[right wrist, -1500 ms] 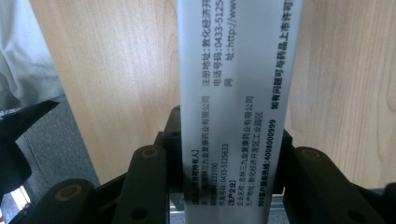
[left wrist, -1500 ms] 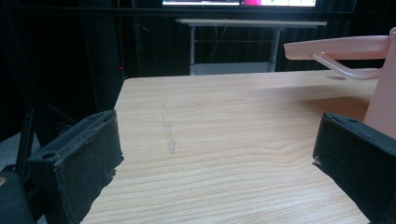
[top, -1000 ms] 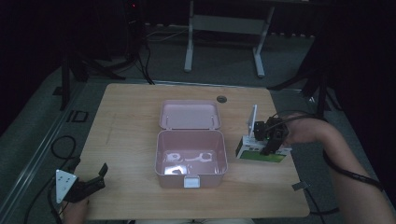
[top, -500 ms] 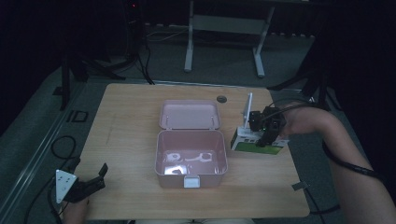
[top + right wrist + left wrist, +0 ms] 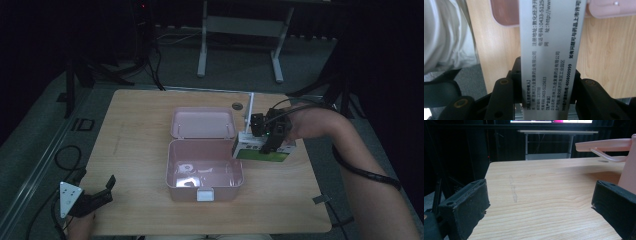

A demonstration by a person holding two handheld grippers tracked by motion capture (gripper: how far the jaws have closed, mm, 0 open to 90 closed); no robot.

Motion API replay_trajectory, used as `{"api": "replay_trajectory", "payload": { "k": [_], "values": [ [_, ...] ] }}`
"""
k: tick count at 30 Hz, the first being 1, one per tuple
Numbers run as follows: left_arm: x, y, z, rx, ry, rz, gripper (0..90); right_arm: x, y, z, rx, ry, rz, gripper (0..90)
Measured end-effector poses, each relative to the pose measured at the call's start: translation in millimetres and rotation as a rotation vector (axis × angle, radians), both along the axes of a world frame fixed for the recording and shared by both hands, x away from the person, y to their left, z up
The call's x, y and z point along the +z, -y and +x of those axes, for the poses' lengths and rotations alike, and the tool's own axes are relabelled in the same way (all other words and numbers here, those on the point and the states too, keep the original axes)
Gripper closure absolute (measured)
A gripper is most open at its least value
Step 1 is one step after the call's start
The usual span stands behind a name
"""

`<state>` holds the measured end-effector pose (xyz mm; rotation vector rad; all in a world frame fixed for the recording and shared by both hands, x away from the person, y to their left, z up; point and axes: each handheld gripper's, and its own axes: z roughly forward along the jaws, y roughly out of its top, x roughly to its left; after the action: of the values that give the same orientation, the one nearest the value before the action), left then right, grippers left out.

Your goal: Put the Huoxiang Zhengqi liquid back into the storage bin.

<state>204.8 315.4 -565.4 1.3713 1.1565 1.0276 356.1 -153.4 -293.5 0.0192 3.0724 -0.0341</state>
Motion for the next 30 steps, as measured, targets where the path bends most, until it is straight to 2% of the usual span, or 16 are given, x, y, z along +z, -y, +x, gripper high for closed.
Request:
{"api": "replay_trajectory", "payload": {
  "k": [7, 14, 25, 30],
  "values": [
    [0.0, 0.0, 0.1, -0.003, 0.0, 0.001, 1.1, 0.9, -25.2, -5.7, 0.038, 0.008, -0.005, 63.0],
    [0.0, 0.1, 0.1, -0.005, 0.001, 0.002, 1.1, -0.3, -44.6, -6.6, 0.046, 0.016, 0.007, 63.0],
    [0.1, 0.4, 0.3, -0.006, 0.0, 0.005, 1.1, -12.0, -74.3, -12.8, 0.088, -0.013, -0.002, 63.0],
    [0.0, 0.4, 0.3, -0.006, 0.0, 0.004, 1.2, -15.9, -91.1, -13.6, 0.109, -0.029, 0.016, 63.0]
  ]
}}
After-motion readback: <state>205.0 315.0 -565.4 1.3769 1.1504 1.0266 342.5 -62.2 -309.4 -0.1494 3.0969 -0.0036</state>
